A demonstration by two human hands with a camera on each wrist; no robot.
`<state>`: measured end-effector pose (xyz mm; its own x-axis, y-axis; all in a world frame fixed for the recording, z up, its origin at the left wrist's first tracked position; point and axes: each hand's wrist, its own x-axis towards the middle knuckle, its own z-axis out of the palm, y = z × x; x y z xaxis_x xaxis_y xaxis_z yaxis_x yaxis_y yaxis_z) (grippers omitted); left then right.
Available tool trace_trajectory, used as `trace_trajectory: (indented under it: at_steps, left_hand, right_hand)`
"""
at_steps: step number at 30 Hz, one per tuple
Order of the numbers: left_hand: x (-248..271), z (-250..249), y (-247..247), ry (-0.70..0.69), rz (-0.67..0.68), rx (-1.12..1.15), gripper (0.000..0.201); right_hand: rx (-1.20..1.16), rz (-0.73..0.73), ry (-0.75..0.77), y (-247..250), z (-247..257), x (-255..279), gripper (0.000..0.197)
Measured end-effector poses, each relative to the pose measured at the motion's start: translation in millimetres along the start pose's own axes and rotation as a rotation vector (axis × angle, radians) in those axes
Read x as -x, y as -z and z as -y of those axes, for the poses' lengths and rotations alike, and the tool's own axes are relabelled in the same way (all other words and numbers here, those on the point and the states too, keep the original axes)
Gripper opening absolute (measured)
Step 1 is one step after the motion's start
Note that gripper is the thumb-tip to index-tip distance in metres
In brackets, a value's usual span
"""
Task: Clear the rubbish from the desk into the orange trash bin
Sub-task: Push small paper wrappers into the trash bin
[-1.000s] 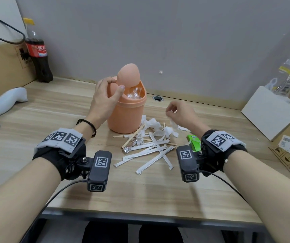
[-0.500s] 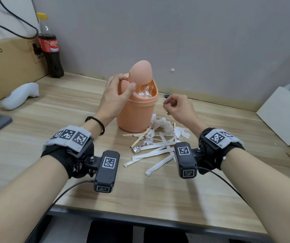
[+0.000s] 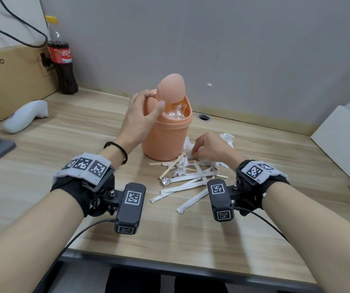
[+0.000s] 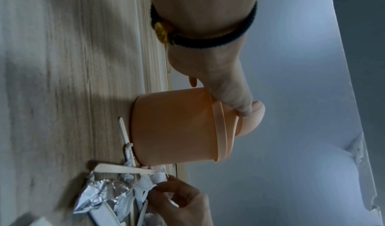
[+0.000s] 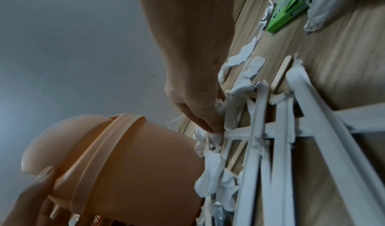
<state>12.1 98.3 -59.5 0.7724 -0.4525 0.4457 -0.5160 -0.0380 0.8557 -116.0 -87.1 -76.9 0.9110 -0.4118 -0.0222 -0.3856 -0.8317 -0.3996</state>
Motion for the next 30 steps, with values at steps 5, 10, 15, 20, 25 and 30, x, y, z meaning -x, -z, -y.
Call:
trace_trajectory:
  at_steps: [5, 10, 15, 20, 25, 30]
  left_hand:
    - [-0.3, 0.1, 0.6, -0.003, 0.007, -0.003, 0.026]
    - [-0.1, -1.2, -1.5, 0.006, 0.003, -0.005, 0.031]
    - [0.2, -1.9, -2.4, 0.011, -0.002, 0.005, 0.033]
    - [-0.5, 3.5, -2.7, 0.028, -0.016, 0.038, 0.036]
    - [0.4, 3.5, -0.9, 0.034, -0.013, 0.043, 0.038]
    - [-2.0, 3.7, 1.4, 0.038, 0.008, 0.032, 0.037]
  right_hand:
    - [0.03, -0.068, -0.017, -0.4, -2.8, 1.1, 0.009]
    - [-0.152, -0.33, -0.016, 31.9, 2.7, 8.0, 0.011]
    - [-0.412, -0.491, 0.117, 72.4, 34.8, 11.1, 0.02]
    - [-0.384, -0.478, 0.288, 77.2, 69.8, 9.0, 0.021]
    - [-0.405, -0.436, 0.305, 54.0, 82.8, 1.7, 0.012]
    - [-0.293, -0.469, 0.322, 42.6, 86.6, 1.8, 0.005]
